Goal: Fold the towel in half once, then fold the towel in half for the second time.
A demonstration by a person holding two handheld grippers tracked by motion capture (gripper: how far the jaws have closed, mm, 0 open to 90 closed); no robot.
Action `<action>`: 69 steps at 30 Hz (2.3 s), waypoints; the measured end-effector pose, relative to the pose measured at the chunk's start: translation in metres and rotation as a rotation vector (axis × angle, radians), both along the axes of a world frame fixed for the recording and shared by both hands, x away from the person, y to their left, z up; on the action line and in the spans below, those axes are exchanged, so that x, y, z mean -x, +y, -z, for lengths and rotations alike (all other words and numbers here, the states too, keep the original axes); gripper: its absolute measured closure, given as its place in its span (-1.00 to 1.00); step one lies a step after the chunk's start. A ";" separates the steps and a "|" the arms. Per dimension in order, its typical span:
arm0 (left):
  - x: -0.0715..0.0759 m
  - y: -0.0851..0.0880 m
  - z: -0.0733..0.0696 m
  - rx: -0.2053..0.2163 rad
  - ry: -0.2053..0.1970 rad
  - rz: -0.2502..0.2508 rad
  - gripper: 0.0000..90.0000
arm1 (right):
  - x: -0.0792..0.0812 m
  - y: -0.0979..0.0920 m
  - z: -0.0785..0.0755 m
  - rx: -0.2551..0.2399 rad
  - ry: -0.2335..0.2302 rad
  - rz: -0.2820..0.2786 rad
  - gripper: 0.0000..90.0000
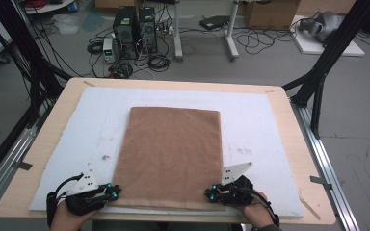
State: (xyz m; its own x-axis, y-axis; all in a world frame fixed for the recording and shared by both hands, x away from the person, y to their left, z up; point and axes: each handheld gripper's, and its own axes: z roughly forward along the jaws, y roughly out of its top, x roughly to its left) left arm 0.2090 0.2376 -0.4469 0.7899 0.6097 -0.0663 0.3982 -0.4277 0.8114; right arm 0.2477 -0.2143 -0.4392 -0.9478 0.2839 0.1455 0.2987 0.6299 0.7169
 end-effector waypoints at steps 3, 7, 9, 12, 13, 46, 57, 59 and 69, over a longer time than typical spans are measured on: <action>-0.002 -0.001 -0.004 -0.005 -0.005 0.001 0.60 | -0.002 -0.001 -0.004 -0.015 -0.006 0.017 0.72; -0.008 -0.002 -0.007 0.024 -0.015 -0.006 0.45 | -0.009 -0.002 -0.008 -0.042 -0.016 0.040 0.57; -0.013 -0.003 -0.009 0.030 -0.019 -0.009 0.39 | -0.012 -0.003 -0.009 -0.059 -0.019 0.064 0.46; -0.023 -0.004 -0.013 0.048 -0.020 -0.019 0.28 | -0.020 -0.007 -0.010 -0.071 -0.019 0.104 0.29; -0.026 -0.004 -0.014 0.049 -0.024 -0.022 0.25 | -0.023 -0.009 -0.011 -0.075 -0.012 0.115 0.25; -0.104 -0.015 -0.047 0.084 -0.046 -0.116 -0.06 | -0.099 -0.007 -0.044 -0.043 -0.105 0.284 -0.41; -0.142 -0.010 -0.064 0.092 -0.045 -0.171 -0.06 | -0.139 -0.008 -0.066 0.001 -0.106 0.312 -0.41; -0.152 -0.010 -0.068 0.077 -0.045 -0.192 -0.06 | -0.148 -0.009 -0.071 0.003 -0.114 0.322 -0.41; -0.195 -0.004 -0.053 0.092 -0.026 -0.283 -0.02 | -0.182 -0.015 -0.058 0.050 -0.110 0.422 -0.40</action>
State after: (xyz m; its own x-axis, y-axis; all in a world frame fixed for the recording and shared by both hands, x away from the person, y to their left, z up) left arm 0.4038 0.2337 -0.3942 0.5917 0.7981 -0.1136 0.4701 -0.2271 0.8529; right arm 0.4294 -0.2289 -0.3813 -0.7564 0.6536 0.0263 0.4607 0.5038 0.7307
